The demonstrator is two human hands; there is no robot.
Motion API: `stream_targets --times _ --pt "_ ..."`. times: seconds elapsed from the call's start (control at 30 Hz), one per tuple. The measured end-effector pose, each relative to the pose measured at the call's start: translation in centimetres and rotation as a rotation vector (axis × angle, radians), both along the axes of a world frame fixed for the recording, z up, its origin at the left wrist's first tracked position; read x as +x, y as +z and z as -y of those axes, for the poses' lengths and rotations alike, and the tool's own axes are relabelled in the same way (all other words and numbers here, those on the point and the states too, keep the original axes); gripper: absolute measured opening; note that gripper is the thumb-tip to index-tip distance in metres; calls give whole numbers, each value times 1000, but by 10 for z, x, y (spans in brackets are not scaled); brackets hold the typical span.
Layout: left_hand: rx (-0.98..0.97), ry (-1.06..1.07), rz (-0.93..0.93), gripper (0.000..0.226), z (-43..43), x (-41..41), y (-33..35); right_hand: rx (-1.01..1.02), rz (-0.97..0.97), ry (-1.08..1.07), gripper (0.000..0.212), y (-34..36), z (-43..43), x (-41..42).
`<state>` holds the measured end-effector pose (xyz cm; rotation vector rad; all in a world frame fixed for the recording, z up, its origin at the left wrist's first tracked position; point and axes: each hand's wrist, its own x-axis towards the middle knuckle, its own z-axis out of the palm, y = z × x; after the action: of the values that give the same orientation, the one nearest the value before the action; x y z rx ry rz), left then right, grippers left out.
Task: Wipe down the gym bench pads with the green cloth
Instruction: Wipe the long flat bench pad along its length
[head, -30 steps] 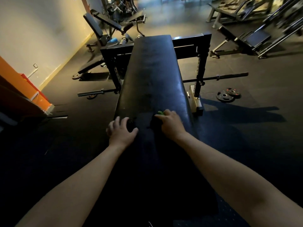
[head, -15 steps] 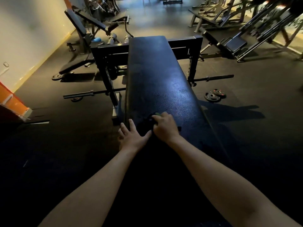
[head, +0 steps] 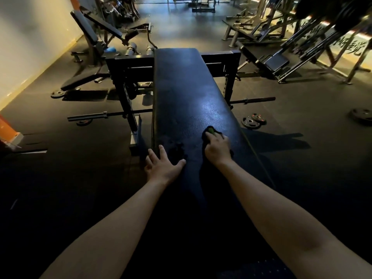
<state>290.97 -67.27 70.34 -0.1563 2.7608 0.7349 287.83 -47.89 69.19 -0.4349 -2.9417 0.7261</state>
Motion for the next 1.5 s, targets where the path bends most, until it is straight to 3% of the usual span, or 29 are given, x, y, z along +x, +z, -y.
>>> stream_targets --times 0.1,0.23,0.3,0.37,0.47,0.57,0.73,1.07,1.17,1.27,1.5 --pt "4 -15 8 101 3 0 0 -55 -145 99 68 6 36 8" --pt "59 -59 39 98 9 -4 -1 -126 -276 406 54 8 71 15" --pt "66 -62 33 98 10 -3 -1 -109 -333 424 48 7 59 8" --pt "51 -46 7 98 8 -1 -1 -72 -407 302 44 8 33 -8" --pt "34 -21 -13 100 2 2 -1 1 -163 66 43 13 -6 -35" --pt "21 -6 -20 100 0 2 -1 -4 133 45 55 5 -13 -52" --pt "30 -32 -24 100 2 1 1 113 35 46 53 7 15 -40" --pt "66 -95 11 96 9 -2 1 17 -100 493 44 7 56 8" --pt "43 -51 -22 97 5 2 1 46 -186 211 49 6 20 10" --pt "29 -21 -58 98 3 7 -1 140 -69 -149 45 4 -19 25" --pt "130 -15 -20 85 10 4 1 69 -58 -152 43 -3 23 29"
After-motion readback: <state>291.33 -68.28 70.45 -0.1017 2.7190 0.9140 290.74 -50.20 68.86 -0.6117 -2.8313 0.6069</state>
